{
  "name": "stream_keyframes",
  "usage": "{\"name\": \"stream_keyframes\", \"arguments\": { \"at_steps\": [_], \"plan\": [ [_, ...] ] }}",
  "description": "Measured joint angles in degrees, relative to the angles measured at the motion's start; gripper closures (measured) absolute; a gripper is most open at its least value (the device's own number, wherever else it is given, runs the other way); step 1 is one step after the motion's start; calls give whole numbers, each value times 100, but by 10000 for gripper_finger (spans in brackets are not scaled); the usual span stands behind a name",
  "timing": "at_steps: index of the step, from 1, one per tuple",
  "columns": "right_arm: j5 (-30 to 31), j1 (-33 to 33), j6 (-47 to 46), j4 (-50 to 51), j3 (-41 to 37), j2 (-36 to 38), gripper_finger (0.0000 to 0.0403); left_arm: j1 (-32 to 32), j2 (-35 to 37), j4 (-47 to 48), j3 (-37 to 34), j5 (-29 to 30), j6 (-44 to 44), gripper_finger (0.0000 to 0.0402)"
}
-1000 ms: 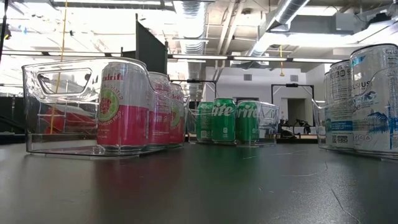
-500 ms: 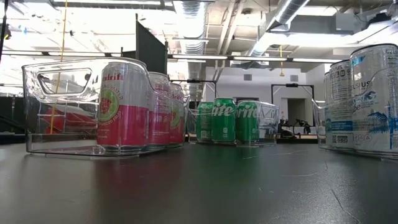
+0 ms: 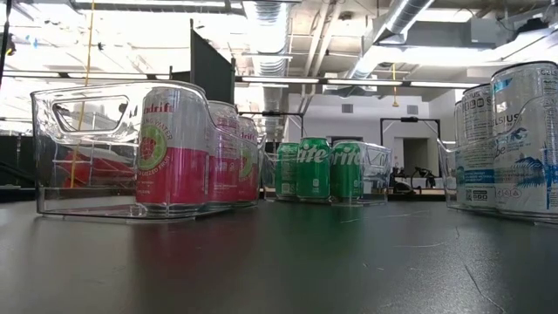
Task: Sort soda cans
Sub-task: Put the white blue soda can into the right transparent bin
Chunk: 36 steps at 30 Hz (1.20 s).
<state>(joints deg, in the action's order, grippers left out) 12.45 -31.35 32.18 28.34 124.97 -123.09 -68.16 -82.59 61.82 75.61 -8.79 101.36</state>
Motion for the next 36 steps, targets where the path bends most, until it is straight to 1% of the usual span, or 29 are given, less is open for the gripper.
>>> {"name": "stream_keyframes", "arguments": {
  "at_steps": [10,14,19,24,29,33,36],
  "plan": [
    [0,41,-82,-5,0,0,400,-7,0,17,2,-159,-282,90],
    [0,40,-82,-5,0,0,400,-7,-1,11,2,-318,-339,69],
    [0,37,-76,7,0,0,400,-7,-1,-83,2,-320,-453,37],
    [2,37,-67,82,0,0,400,-7,-1,-141,2,-299,-426,18],
    [2,37,-67,113,0,0,400,-7,-58,-101,9,-301,-358,14],
    [2,37,-65,115,0,0,400,-7,-311,-111,9,-567,-493,14],
    [4,37,-65,117,0,0,400,-5,-424,-168,9,-613,-494,14]
  ]
}}
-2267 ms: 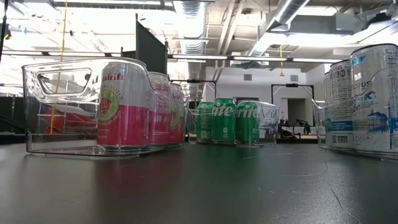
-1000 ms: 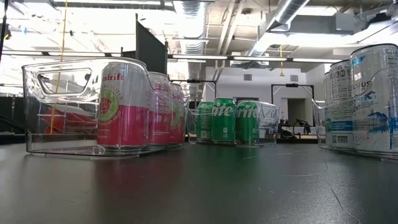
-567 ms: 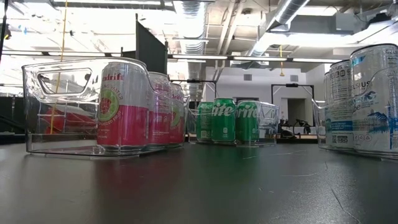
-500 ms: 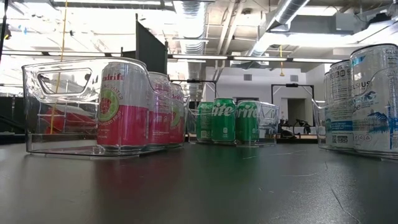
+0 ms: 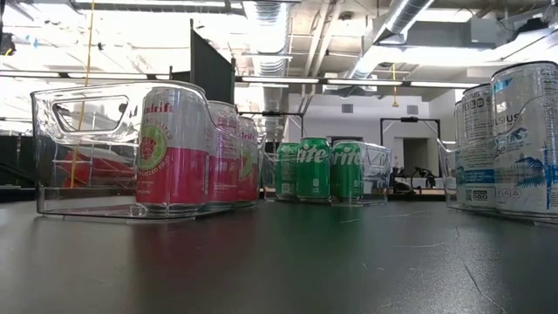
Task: Sort soda cans
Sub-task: Put the white blue soda can into the right transparent bin
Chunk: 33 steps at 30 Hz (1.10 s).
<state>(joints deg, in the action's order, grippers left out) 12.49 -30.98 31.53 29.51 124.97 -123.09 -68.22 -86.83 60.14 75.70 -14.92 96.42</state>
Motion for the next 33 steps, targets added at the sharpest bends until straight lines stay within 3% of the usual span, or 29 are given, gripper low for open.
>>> {"name": "stream_keyframes", "arguments": {
  "at_steps": [17,21,27,33],
  "plan": [
    [15,-42,-7,-119,0,0,400,-97,-609,197,-7,10,-268,18],
    [124,-88,-8,-173,0,0,400,-115,-610,246,-7,18,-270,54],
    [569,-222,-17,-177,0,0,400,-121,-608,352,-7,4,-454,159],
    [1113,-482,-18,-98,40,4,400,-63,-578,400,-11,-11,-554,159]
  ]
}}
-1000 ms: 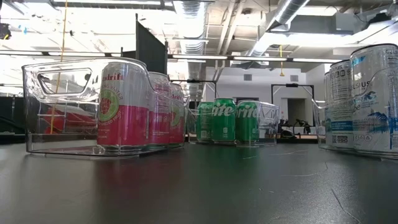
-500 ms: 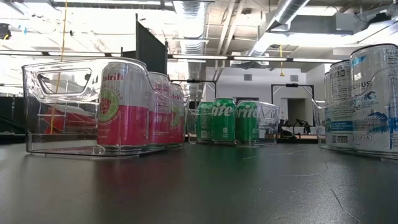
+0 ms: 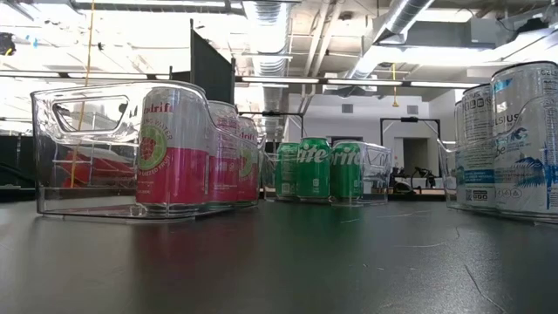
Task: Sort soda cans
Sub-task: Put the white blue soda can into the right transparent bin
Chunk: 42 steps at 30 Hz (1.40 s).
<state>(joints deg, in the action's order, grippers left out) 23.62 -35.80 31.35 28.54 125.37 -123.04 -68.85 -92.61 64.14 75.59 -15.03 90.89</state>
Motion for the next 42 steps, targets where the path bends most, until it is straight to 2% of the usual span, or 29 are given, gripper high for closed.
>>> {"name": "stream_keyframes", "arguments": {
  "at_steps": [2,6,11,13,16,21,24,29,33,37,42],
  "plan": [
    [260,-105,-22,44,43,0,400,41,61,166,26,7,25,159],
    [778,-306,-306,258,113,11,400,120,73,1293,532,103,-50,159],
    [1192,-533,-716,540,123,11,400,392,83,2594,1476,906,-466,159],
    [1308,-610,-890,666,123,11,400,602,145,2587,1756,1348,-836,159],
    [1545,-747,-1143,888,128,11,400,955,213,2533,2144,2369,-1280,159],
    [2021,-995,-1604,1240,128,11,400,1828,246,2531,2565,3528,-2693,159],
    [2198,-1173,-1909,1369,130,11,400,2479,252,2224,2690,3939,-3646,159],
    [2198,-1514,-2622,1617,131,11,400,3624,246,662,2688,4022,-5598,159],
    [2322,-1807,-3431,1926,132,11,400,4376,244,-686,2689,3562,-6958,159],
    [2634,-2071,-4326,2283,132,13,400,5103,168,-1662,2691,3027,-7781,159],
    [2997,-2328,-5442,2800,132,15,400,5824,-93,-2140,2688,2218,-8262,159]
  ]
}}
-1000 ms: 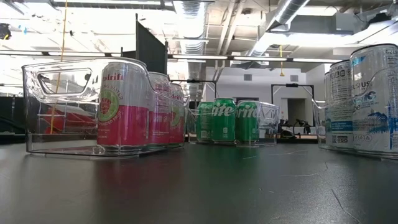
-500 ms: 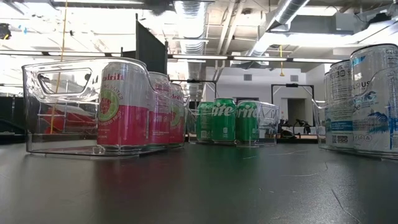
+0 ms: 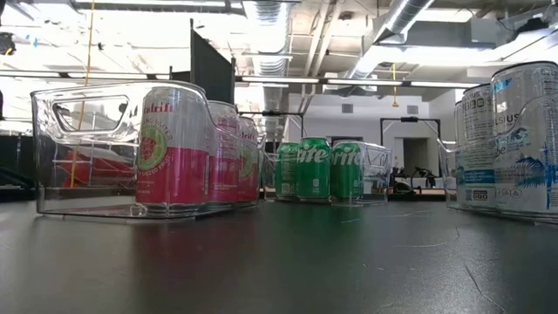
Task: Sort soda cans
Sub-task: Put the white blue soda can into the right transparent bin
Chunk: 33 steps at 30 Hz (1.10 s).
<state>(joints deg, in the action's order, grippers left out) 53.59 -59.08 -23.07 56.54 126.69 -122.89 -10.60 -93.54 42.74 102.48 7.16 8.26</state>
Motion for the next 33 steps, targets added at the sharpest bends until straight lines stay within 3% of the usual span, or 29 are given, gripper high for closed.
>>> {"name": "stream_keyframes", "arguments": {
  "at_steps": [7,12,17,21,27,30,33],
  "plan": [
    [882,29,-1229,888,-4,-5,400,353,-333,-2,0,-445,-649,159],
    [1977,296,-599,1021,-9,-2,400,352,-451,212,0,-449,-1013,159],
    [2353,790,16,1242,102,10,380,224,-427,523,4,-198,-1216,159],
    [2328,1190,46,1441,306,17,318,-49,-300,1021,-2,326,-1393,159],
    [2253,1563,63,1543,405,20,173,-380,55,1268,-2,944,-1456,159],
    [1921,1825,59,1532,407,20,109,-461,226,1347,-2,1089,-1470,159],
    [1826,2156,61,1537,407,20,70,-519,376,1327,0,1152,-1452,159]
  ]
}}
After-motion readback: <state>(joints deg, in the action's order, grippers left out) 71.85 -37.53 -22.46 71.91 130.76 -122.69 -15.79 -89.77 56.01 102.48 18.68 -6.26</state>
